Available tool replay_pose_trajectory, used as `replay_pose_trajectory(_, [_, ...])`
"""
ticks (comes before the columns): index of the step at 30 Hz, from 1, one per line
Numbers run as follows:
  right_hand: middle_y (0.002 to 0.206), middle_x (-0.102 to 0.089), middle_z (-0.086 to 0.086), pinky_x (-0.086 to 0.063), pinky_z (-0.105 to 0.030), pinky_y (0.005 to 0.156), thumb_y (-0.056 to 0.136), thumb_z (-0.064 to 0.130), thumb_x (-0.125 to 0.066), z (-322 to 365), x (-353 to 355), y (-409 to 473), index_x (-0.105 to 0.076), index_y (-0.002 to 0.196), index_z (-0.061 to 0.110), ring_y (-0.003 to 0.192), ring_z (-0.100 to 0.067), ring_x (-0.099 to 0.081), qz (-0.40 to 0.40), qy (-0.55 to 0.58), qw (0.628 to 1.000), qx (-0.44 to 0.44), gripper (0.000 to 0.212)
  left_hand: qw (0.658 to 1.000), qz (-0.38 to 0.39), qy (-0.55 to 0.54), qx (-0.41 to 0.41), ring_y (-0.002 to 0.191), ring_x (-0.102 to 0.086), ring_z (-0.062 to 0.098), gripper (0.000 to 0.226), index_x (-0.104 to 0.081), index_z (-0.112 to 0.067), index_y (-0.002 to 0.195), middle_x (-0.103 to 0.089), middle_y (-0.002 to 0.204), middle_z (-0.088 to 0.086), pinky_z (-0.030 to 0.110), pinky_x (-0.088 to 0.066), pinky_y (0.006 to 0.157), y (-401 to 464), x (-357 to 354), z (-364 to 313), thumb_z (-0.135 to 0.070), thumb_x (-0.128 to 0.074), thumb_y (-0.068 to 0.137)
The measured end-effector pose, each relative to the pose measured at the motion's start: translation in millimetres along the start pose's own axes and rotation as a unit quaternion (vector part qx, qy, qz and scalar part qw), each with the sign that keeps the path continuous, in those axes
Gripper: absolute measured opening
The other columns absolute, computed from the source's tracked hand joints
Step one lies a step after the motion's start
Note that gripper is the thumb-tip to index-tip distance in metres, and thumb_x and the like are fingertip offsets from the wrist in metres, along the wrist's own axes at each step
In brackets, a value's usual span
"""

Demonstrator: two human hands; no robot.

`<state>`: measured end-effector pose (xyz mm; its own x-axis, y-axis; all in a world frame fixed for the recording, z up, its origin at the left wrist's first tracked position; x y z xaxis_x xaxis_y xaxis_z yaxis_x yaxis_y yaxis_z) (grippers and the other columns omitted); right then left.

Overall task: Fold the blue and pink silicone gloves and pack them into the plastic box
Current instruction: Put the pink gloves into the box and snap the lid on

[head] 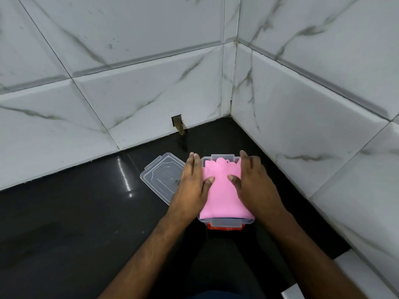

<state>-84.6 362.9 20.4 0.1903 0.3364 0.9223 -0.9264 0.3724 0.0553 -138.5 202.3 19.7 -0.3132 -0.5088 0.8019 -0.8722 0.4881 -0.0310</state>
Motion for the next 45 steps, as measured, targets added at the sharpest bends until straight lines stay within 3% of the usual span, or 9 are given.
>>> replay_pose_trajectory(3, [0.143, -0.04, -0.011, -0.048, -0.038, 0.096, 0.097, 0.033, -0.061, -4, 15, -9, -0.03, 0.153, 0.015, 0.127, -0.027, -0.047, -0.014, 0.008, 1.0, 0.023, 0.066, 0.992, -0.068, 0.033, -0.101, 0.153, -0.031, 0.024, 0.06, -0.04, -0.016, 0.158, -0.029, 0.168, 0.008, 0.044, -0.04, 0.118, -14, 20, -12, -0.032, -0.06, 0.103])
replay_pose_trajectory(5, [0.142, -0.044, -0.006, -0.047, -0.037, 0.095, 0.098, 0.028, -0.06, -2, 20, -14, -0.04, 0.149, 0.021, 0.125, -0.025, -0.048, 0.015, -0.014, 0.997, 0.071, 0.055, 0.977, -0.028, 0.106, -0.183, 0.145, -0.042, 0.03, 0.05, -0.058, -0.013, 0.146, -0.044, 0.158, 0.013, 0.049, -0.047, 0.112, -20, 16, -24, -0.026, -0.068, 0.098])
replay_pose_trajectory(9, [0.164, -0.026, 0.004, -0.034, -0.043, 0.112, 0.1, 0.034, -0.054, 3, 0, -23, -0.032, 0.154, 0.037, 0.146, -0.022, -0.027, 0.153, -0.136, 0.967, 0.152, 0.059, 0.949, 0.146, 0.224, -0.17, 0.145, -0.034, 0.028, 0.056, -0.046, -0.015, 0.155, -0.034, 0.162, 0.011, 0.046, -0.042, 0.114, -16, -17, -24, -0.026, -0.061, 0.102])
replay_pose_trajectory(16, [0.17, -0.007, 0.008, -0.019, -0.05, 0.117, 0.097, 0.054, -0.05, -15, -20, -12, -0.018, 0.159, 0.028, 0.156, -0.025, -0.001, 0.2, -0.218, 0.95, 0.098, 0.075, 0.939, 0.247, 0.227, -0.08, 0.152, -0.033, 0.033, 0.073, -0.042, -0.002, 0.155, -0.023, 0.169, 0.019, 0.042, -0.032, 0.123, 2, -24, -10, -0.031, -0.073, 0.095])
replay_pose_trajectory(24, [0.171, 0.003, 0.004, -0.012, -0.055, 0.12, 0.087, 0.068, -0.056, -22, -24, -8, -0.004, 0.161, 0.022, 0.156, -0.029, 0.004, 0.238, -0.229, 0.942, 0.062, 0.101, 0.944, 0.218, 0.246, -0.025, 0.134, -0.051, 0.032, 0.094, -0.027, 0.006, 0.157, -0.031, 0.16, 0.021, 0.042, -0.05, 0.109, 4, -39, -22, -0.015, -0.083, 0.085])
replay_pose_trajectory(32, [0.17, -0.004, -0.008, -0.01, -0.059, 0.121, 0.079, 0.061, -0.071, -10, -35, -4, -0.003, 0.16, 0.015, 0.155, -0.038, 0.003, 0.232, -0.237, 0.941, 0.064, 0.115, 0.957, 0.169, 0.236, -0.015, 0.132, -0.05, 0.031, 0.083, -0.033, 0.009, 0.152, -0.04, 0.148, 0.022, 0.038, -0.049, 0.104, 10, -47, -21, -0.008, -0.079, 0.085])
replay_pose_trajectory(38, [0.17, -0.003, -0.005, -0.011, -0.058, 0.121, 0.081, 0.062, -0.068, -6, -27, -6, -0.002, 0.16, 0.018, 0.156, -0.035, 0.005, 0.21, -0.204, 0.954, 0.061, 0.112, 0.981, 0.119, 0.148, -0.049, 0.138, -0.049, 0.032, 0.07, -0.037, -0.005, 0.155, -0.025, 0.166, 0.014, 0.045, -0.048, 0.11, 1, -34, -14, -0.014, -0.071, 0.094])
replay_pose_trajectory(42, [0.169, -0.01, -0.001, -0.016, -0.054, 0.118, 0.088, 0.065, -0.057, 14, -7, -4, -0.011, 0.159, 0.024, 0.156, -0.029, -0.001, 0.127, -0.149, 0.978, 0.074, 0.094, 0.999, -0.02, -0.016, -0.029, 0.13, -0.056, 0.027, 0.052, -0.055, -0.011, 0.146, -0.049, 0.151, 0.006, 0.046, -0.05, 0.107, -4, 0, -5, -0.021, -0.07, 0.097])
replay_pose_trajectory(45, [0.164, -0.027, 0.0, -0.022, -0.051, 0.117, 0.094, 0.057, -0.055, 44, -1, -3, -0.026, 0.155, 0.026, 0.153, -0.025, -0.017, 0.077, -0.1, 0.988, 0.092, 0.075, 0.995, -0.096, -0.025, 0.009, 0.127, -0.058, 0.022, 0.049, -0.054, -0.017, 0.146, -0.053, 0.145, 0.002, 0.044, -0.054, 0.103, -11, 18, 19, -0.023, -0.067, 0.099])
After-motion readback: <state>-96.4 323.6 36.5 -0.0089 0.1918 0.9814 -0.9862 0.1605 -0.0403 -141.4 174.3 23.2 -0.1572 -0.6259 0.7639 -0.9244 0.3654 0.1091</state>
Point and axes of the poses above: each hand's wrist, its own y-axis towards the middle knuckle, its own x-axis out of the back of the hand, z = x × y, the point moved 7 cm from there along y, towards the middle knuckle
